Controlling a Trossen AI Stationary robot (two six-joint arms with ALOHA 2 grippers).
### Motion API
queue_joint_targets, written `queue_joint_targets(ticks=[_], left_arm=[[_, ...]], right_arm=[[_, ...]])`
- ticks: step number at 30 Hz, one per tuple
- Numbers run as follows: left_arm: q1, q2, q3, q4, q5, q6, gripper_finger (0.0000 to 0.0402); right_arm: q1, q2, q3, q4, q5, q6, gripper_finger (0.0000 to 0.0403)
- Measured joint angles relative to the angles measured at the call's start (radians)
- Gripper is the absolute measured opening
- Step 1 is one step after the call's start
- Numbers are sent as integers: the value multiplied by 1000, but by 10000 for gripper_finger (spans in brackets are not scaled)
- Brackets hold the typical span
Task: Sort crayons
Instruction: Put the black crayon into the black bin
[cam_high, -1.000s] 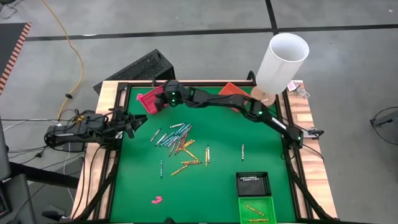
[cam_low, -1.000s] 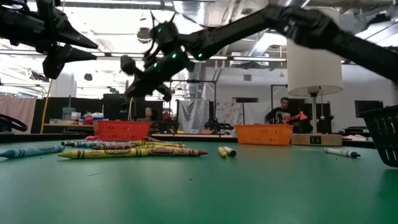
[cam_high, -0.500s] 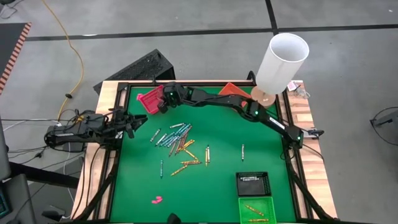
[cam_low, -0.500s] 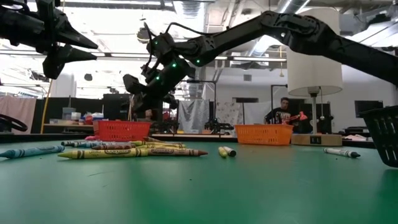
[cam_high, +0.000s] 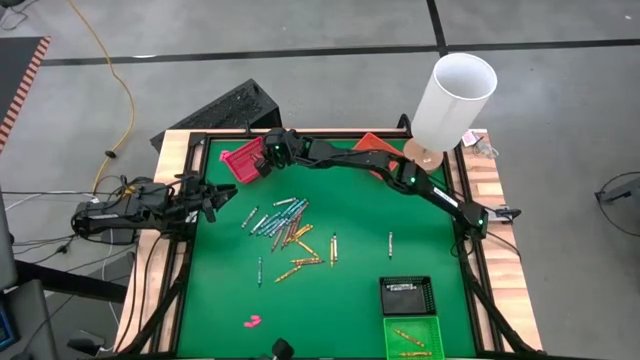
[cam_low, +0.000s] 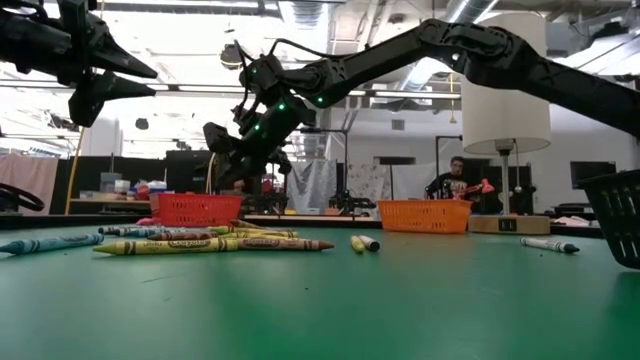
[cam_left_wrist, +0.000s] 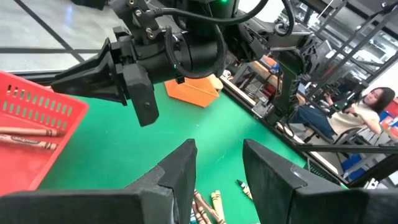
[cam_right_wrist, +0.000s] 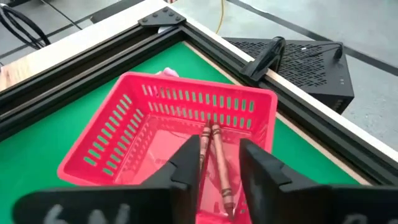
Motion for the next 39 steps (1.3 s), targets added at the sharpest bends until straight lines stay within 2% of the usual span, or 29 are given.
queue_joint_targets(ticks=[4, 8, 16, 20, 27, 39], left_arm=[[0, 0, 0, 0, 0, 0, 120], [0, 0, 0, 0, 8, 0, 120], [0, 0, 0, 1, 21, 11, 120], [0, 0, 0, 0, 22, 11, 120], [0, 0, 0, -3, 25, 11, 120], [0, 1, 1, -34, 52, 5, 120]], right_arm=[[2, -5, 0, -6, -1, -3, 135], [11, -57, 0, -78, -8, -50, 139], [71, -246, 1, -470, -56, -390, 126], [109, -299, 3, -568, -71, -502, 125], [123, -236, 2, -525, -229, -565, 125], [124, -101, 1, -476, -289, -575, 125]])
